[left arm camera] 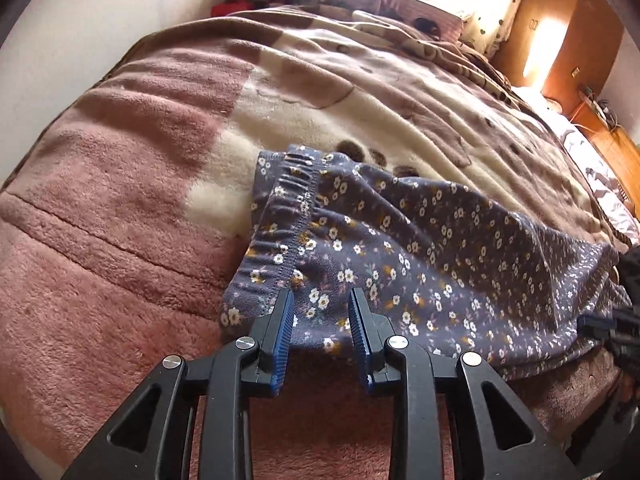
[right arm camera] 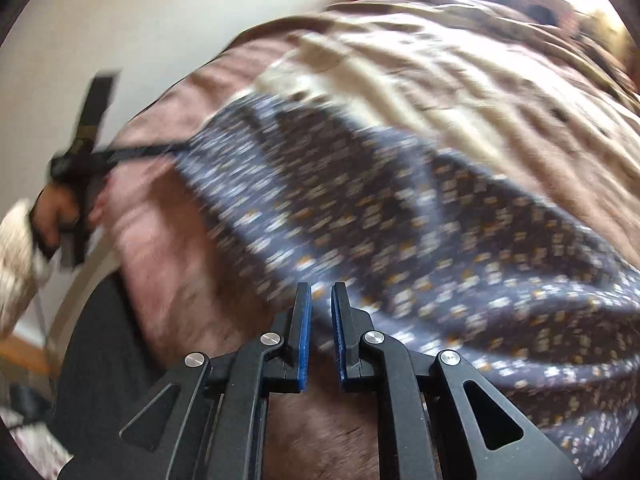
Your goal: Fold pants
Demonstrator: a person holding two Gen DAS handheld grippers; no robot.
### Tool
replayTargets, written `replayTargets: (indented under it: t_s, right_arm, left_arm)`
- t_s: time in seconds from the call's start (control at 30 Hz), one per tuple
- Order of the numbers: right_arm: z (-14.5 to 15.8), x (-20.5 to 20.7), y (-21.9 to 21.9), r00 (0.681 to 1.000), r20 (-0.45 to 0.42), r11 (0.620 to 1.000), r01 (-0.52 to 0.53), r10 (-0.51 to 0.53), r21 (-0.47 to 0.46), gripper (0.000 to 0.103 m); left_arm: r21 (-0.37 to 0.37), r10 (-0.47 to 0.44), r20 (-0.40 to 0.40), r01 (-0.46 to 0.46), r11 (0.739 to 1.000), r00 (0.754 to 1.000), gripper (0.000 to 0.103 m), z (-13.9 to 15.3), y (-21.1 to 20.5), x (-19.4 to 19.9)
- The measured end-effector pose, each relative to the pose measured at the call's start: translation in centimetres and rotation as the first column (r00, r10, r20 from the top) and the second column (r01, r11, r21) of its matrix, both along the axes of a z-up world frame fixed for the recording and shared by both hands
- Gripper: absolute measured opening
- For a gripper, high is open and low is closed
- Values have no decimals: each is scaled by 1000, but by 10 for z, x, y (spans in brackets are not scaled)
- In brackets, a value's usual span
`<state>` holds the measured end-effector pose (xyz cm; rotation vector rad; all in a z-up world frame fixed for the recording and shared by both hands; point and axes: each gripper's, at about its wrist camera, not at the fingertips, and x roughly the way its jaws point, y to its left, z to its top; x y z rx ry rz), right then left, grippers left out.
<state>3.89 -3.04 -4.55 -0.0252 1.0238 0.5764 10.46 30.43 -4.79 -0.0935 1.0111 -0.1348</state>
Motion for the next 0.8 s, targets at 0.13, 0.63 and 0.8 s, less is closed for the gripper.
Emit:
replayTargets:
  t_s: [0.13, 0.63, 0.8]
  right_arm:
    - [-16, 15, -2, 999, -9, 996, 47, -48, -82, 11]
    - [11, -10, -129, 957, 4, 957, 289, -289, -9, 11]
    - [24, -17, -207, 879, 47, 880, 476, -475, -1, 11]
  left_arm:
    - [24, -2, 4, 2, 1000, 1000, 26, 3, -8, 0]
    - [-56, -278, 138, 288, 956, 950, 36, 53, -139, -13]
    - [-71, -412, 147, 425, 903, 899, 36, 48, -213, -18]
